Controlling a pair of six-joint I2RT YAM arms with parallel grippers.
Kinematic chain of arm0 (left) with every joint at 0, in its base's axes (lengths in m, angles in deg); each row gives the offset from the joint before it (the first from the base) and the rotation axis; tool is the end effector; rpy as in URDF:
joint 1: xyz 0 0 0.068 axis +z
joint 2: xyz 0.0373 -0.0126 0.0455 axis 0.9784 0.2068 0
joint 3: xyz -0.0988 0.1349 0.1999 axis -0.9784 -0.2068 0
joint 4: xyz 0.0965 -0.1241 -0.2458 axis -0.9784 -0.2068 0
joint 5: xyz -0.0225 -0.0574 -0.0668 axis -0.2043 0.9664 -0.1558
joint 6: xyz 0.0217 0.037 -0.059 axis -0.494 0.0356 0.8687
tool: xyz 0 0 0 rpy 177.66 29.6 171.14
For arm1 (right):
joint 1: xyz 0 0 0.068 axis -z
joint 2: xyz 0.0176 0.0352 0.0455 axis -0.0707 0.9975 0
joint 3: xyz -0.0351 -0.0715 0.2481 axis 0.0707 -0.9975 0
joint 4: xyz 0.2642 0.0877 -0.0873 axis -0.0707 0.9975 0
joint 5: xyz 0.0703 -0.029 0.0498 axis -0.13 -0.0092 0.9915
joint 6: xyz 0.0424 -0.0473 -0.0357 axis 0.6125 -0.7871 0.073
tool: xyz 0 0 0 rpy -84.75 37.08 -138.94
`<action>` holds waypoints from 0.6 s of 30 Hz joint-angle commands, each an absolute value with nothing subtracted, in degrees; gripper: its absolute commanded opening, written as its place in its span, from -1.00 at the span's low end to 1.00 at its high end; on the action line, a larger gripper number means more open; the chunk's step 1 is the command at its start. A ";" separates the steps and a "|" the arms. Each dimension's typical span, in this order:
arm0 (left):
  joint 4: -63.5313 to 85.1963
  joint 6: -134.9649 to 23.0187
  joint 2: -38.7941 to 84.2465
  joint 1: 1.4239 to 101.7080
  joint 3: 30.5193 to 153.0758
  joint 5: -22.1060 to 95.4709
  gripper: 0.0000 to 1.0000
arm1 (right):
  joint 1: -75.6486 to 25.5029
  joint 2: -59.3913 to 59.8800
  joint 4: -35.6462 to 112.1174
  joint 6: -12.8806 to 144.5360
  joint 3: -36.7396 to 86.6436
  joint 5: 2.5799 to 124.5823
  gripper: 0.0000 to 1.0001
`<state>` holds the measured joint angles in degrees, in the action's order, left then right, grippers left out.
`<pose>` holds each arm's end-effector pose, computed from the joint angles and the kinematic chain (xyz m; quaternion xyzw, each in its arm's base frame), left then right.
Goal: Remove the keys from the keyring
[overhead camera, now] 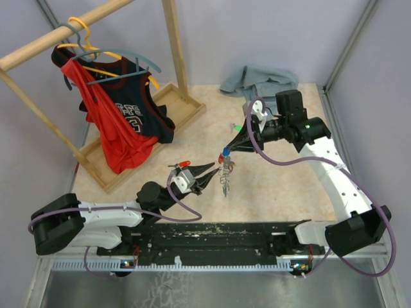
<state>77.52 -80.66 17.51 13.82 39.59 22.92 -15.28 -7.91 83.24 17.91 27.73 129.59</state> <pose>0.1294 -0.2547 0.2181 0.3340 0.4796 -0.3247 0.7436 0.2506 0.1495 0.3813 -0.5838 0.4999 0.4699 0.4341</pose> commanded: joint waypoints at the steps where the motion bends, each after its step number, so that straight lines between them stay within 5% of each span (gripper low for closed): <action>1: 78.54 -80.10 14.26 13.63 38.85 22.31 -0.35 | -15.18 -8.39 83.74 15.09 31.27 132.62 -1.00; 18: 66.54 -90.05 12.70 17.32 46.08 27.91 -0.26 | -15.16 -9.46 87.20 10.18 29.62 133.91 -1.00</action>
